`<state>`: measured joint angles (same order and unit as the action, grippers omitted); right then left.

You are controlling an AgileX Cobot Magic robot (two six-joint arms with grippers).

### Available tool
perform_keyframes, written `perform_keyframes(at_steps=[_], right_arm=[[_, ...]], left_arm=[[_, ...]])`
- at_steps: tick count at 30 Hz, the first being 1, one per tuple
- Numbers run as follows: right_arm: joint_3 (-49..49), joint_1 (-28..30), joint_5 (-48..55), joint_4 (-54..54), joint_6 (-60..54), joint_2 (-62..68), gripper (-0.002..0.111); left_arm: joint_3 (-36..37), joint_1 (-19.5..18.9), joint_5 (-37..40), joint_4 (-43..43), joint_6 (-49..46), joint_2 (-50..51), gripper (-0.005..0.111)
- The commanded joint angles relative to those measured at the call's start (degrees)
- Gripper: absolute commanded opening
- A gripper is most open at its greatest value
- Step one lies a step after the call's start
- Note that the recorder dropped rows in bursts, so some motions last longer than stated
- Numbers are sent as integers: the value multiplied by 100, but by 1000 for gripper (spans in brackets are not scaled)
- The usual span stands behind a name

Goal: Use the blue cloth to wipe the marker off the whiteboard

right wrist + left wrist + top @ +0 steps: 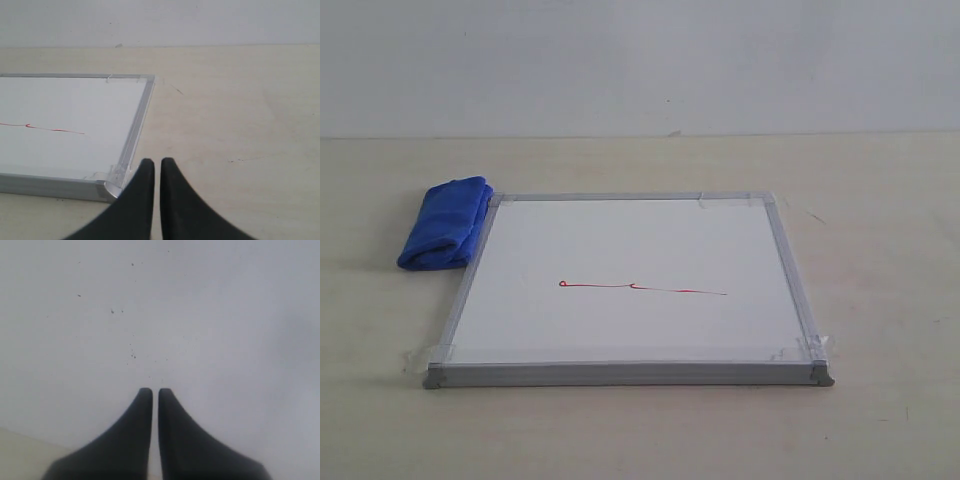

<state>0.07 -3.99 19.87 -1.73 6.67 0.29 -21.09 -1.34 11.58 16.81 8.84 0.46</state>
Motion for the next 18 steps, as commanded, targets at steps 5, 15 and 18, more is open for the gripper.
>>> perform_keyframes(at_steps=[5,15,18], right_arm=[[-7,5,-45,-30,-22,-29,1],[-7,5,-30,-30,-22,-29,1],[-7,5,-30,-30,-22,-29,1]], left_arm=[[-890,-11,507,73,-734,2022,4],[-3759,-11,2314,73,-2375,5095,4],[-4555,-11,2539,73,-2970,6239,4]])
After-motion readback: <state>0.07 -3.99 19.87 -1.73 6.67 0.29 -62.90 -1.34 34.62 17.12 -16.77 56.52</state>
